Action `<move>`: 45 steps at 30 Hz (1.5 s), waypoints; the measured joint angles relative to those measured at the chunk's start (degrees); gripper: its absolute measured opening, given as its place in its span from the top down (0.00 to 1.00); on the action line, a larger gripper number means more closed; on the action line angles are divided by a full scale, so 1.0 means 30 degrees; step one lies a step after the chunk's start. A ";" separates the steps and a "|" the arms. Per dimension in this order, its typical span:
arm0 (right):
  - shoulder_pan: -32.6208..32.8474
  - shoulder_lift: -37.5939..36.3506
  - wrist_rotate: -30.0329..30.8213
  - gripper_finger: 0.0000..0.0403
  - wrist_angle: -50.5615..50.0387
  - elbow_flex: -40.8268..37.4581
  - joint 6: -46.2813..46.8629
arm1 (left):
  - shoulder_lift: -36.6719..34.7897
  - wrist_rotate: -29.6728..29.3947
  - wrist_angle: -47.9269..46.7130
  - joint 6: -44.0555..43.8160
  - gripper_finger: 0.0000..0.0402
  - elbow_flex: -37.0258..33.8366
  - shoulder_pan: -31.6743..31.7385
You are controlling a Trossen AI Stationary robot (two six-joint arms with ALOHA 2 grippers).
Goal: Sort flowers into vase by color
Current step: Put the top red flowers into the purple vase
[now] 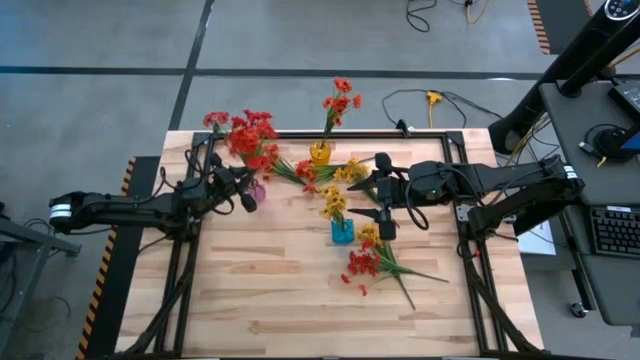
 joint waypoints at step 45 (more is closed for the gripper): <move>0.0000 -0.0146 0.0044 0.45 -0.1406 0.0000 0.1699 | -0.3219 0.0073 -0.9596 -0.5168 0.68 0.1328 -0.0780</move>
